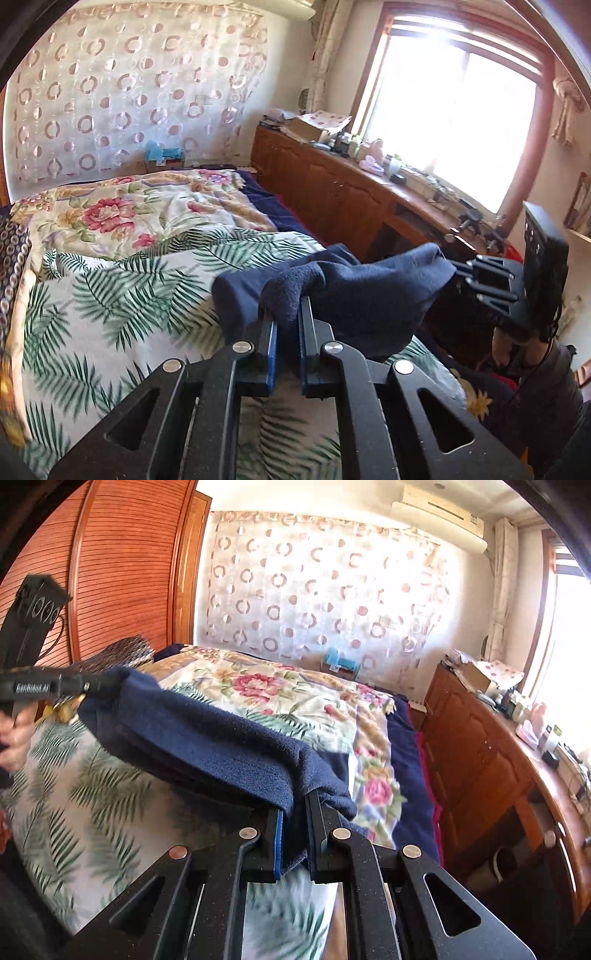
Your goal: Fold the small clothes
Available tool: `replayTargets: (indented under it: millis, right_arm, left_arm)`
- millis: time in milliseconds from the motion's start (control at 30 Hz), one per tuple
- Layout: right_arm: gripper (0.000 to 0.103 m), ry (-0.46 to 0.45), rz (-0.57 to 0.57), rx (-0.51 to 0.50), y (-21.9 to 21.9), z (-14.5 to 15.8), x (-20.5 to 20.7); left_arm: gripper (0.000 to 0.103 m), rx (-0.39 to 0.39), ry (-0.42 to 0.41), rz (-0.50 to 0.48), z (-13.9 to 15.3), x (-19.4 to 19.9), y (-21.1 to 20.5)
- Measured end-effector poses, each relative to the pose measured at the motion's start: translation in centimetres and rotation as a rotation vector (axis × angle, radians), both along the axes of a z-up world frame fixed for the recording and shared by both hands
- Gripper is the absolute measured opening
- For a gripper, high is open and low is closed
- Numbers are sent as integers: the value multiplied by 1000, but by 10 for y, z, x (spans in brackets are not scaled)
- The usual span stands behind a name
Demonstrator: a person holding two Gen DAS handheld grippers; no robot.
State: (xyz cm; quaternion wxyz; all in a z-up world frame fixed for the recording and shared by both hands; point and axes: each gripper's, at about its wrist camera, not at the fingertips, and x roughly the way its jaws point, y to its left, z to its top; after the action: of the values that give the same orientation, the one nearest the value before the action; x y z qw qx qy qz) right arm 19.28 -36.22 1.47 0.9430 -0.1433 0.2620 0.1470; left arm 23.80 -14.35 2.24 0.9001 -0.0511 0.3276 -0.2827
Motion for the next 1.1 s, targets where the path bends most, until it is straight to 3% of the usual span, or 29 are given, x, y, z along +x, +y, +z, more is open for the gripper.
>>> replayTargets:
  millis: [100, 200, 300, 367, 400, 467, 600, 700, 800, 967, 1100]
  right_arm:
    - [9, 25, -18, 18, 0, -3, 39]
    - [9, 65, -43, 50, -5, -12, 74]
    - [11, 96, -59, 88, -7, -15, 98]
    - [13, 104, -59, 107, -4, -12, 111]
    - [15, 106, -61, 113, -4, -12, 114]
    - [24, 109, -66, 128, -5, -11, 123]
    - [52, 66, -124, 143, -7, -10, 135]
    - [54, 18, -183, 157, -10, -6, 130]
    - [54, 31, -166, 189, -13, -4, 119]
    - [54, 142, -139, 178, -16, -25, 96]
    - [54, 228, -128, 233, -29, -41, 85]
  left_arm:
    - [10, 8, 24, 9, -7, 24, -2]
    - [18, 16, 43, 4, -15, 48, -4]
    - [44, 12, 22, -5, -15, 52, -2]
    - [74, 24, -10, -4, -14, 50, -1]
    - [80, 25, -20, -1, -13, 50, 0]
    - [81, 28, -27, -2, -14, 50, 1]
    - [81, 80, 5, 0, -30, 57, -7]
    - [81, 105, 42, 1, -42, 64, -13]
    - [81, 125, 75, 1, -54, 70, -18]
    - [81, 147, 117, -12, -68, 74, -25]
    - [81, 156, 121, -10, -72, 72, -27]
